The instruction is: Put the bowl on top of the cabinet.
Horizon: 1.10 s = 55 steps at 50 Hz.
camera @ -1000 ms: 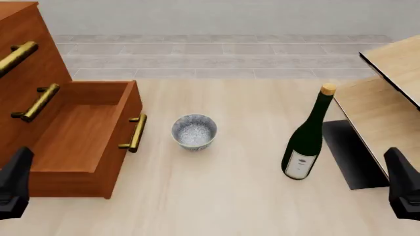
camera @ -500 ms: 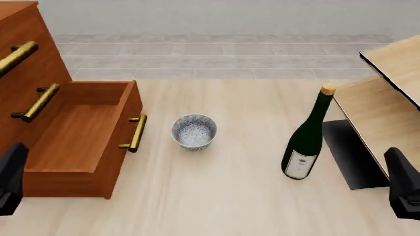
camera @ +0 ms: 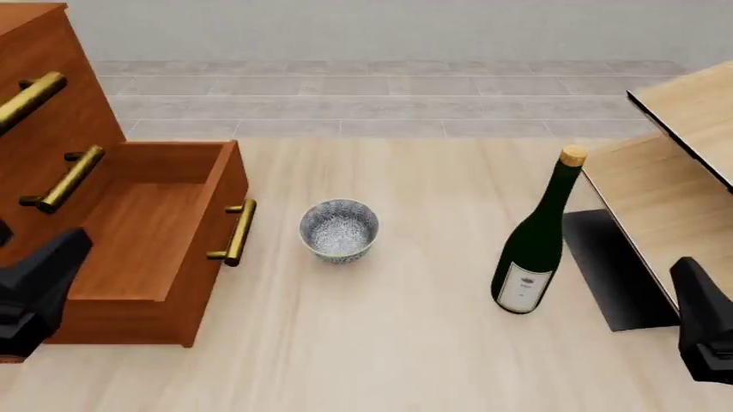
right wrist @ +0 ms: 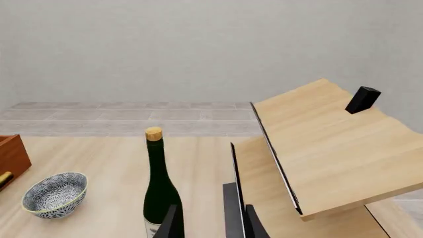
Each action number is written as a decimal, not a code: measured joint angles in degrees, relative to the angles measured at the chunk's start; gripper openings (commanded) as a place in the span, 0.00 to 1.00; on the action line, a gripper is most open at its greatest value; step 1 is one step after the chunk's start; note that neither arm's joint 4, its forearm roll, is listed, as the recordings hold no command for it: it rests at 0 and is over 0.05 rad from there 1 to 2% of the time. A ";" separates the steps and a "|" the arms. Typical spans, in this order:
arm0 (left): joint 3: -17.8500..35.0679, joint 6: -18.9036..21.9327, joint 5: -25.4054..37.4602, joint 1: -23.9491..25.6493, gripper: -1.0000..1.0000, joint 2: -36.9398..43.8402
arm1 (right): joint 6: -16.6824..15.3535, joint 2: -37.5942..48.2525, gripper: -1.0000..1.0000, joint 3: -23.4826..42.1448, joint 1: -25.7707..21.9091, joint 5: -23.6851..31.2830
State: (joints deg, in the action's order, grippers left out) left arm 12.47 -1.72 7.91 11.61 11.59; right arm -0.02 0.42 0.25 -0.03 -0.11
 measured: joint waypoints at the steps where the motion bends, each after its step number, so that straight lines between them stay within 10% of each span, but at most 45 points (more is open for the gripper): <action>1: 0.32 -0.09 -0.07 0.56 1.00 0.58 | 0.00 0.00 1.00 0.00 0.00 0.00; 55: 14.72 -0.77 -12.70 18.18 1.00 40.80 | 0.01 0.00 1.00 0.00 0.00 0.00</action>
State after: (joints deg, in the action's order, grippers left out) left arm 27.19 -2.49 -4.80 29.79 52.39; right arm -0.01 0.42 0.25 -0.03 -0.11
